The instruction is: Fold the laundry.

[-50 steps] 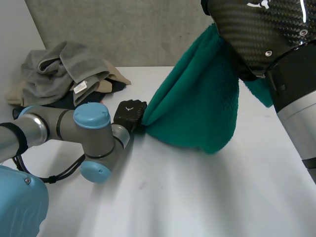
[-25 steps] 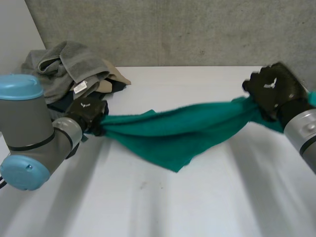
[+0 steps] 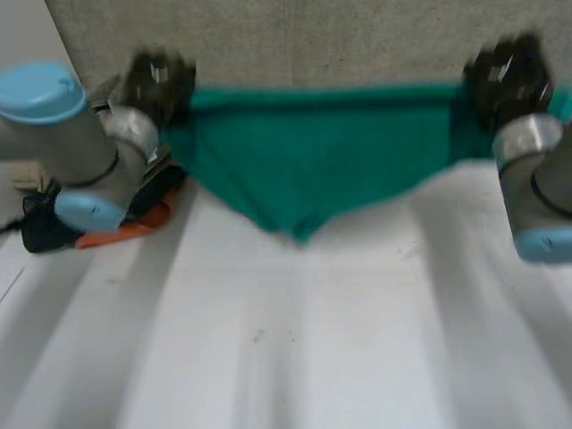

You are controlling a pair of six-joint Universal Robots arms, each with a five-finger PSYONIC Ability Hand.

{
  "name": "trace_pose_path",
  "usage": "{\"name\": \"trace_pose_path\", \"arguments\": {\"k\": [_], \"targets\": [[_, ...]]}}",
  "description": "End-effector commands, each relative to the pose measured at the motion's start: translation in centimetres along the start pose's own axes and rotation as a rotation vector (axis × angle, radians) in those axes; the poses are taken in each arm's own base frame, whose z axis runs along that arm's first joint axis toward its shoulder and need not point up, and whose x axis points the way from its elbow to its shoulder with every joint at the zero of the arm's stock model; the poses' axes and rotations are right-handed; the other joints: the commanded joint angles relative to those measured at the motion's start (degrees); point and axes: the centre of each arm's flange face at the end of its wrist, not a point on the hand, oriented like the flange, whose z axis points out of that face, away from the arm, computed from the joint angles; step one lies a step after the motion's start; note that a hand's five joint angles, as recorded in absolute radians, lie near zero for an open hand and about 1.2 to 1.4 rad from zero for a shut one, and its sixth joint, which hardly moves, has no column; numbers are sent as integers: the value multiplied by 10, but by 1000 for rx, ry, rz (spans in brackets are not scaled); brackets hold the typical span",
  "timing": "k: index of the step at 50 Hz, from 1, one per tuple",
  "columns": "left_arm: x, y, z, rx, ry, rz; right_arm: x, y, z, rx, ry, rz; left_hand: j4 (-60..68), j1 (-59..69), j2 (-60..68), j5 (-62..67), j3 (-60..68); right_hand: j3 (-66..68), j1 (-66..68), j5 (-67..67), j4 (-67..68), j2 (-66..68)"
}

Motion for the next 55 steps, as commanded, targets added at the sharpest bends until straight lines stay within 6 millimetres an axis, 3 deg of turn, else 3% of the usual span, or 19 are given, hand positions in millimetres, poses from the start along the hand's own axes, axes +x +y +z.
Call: {"name": "trace_pose_path", "arguments": {"k": [1, 7, 11, 12, 19, 22, 26, 31, 38, 43, 48, 55], "targets": [[-20, -74, 31, 406, -179, -74, 43, -52, 33, 279, 358, 54, 112, 136, 114, 139, 116, 116, 179, 135, 111, 124], [0, -45, 14, 271, -121, -116, 3, -26, 14, 197, 172, 40, 112, 136, 114, 139, 116, 116, 179, 135, 111, 124], [19, -12, -8, 132, -61, -125, -26, -3, -6, 131, 17, 27, 112, 136, 114, 139, 116, 116, 179, 135, 111, 124], [28, 4, -18, 71, -35, -130, -32, 2, -11, 116, -15, 25, 112, 136, 114, 139, 116, 116, 179, 135, 111, 124], [64, 57, -68, -168, 76, -140, -77, 42, -66, -74, -282, 12, 112, 136, 114, 139, 116, 116, 179, 135, 111, 124], [68, 64, -83, -228, 100, -146, -88, 54, -92, -166, -393, -13, 112, 136, 114, 139, 116, 116, 179, 135, 111, 124], [65, 57, -94, -240, 106, -149, -84, 53, -107, -238, -457, -8, 112, 136, 114, 139, 116, -269, -206, -250, -274, -261], [59, 44, -99, -224, 99, -151, -50, 34, -99, -238, -406, 26, 112, 136, 114, 139, 116, -413, -350, -395, -418, -405], [53, 29, -107, -200, 93, -151, -17, 2, -75, -287, -460, 295, 112, 136, 114, 139, 116, -422, -358, -403, -427, -414], [51, 24, -112, -197, 93, -150, -21, 13, -52, -377, -592, 458, 112, 136, 114, 139, 116, -395, -331, -376, -400, -387], [51, 22, -116, -197, 96, -150, -36, 26, -39, -436, -646, 480, 112, 136, 114, 139, 116, -343, -279, -324, -348, -335], [50, 23, -116, -201, 91, -150, -57, 52, -39, -543, -654, 470, 112, 136, 114, 139, 116, -289, -225, -270, -294, -281]]}}
